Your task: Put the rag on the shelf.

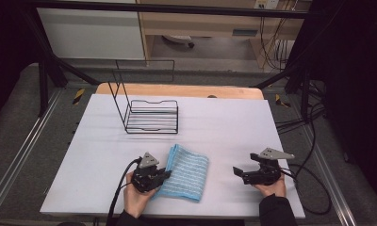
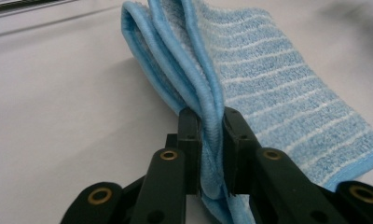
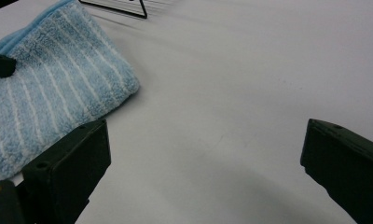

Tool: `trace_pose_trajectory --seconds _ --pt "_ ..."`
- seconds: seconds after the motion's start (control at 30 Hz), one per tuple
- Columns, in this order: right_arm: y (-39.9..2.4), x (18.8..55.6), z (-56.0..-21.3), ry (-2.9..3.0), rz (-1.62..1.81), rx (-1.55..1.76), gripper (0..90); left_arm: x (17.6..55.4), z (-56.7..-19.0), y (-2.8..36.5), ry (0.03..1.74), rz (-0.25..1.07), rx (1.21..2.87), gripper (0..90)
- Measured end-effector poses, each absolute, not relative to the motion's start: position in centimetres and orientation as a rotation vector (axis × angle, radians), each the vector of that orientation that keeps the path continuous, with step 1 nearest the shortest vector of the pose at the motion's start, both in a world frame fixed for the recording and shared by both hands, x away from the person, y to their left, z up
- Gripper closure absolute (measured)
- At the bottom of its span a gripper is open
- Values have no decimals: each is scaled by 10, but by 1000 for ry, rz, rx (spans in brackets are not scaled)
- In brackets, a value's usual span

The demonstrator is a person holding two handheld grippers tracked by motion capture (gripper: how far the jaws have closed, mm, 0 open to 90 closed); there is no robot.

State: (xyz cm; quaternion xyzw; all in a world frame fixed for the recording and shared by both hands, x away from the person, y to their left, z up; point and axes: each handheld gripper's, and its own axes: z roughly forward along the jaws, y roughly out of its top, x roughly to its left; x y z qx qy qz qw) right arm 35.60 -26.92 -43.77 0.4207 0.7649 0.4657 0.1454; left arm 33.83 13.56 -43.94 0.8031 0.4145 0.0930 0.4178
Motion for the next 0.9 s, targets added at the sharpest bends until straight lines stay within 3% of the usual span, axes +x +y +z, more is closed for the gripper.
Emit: trace_pose_trajectory --seconds 0.57,0.9 --pt "-269 356 -438 2205 1340 1215 20 331 -450 158 1107 244 1966 770" --pt "-256 362 -430 2156 1376 1236 30 344 -435 170 1121 283 1914 537"
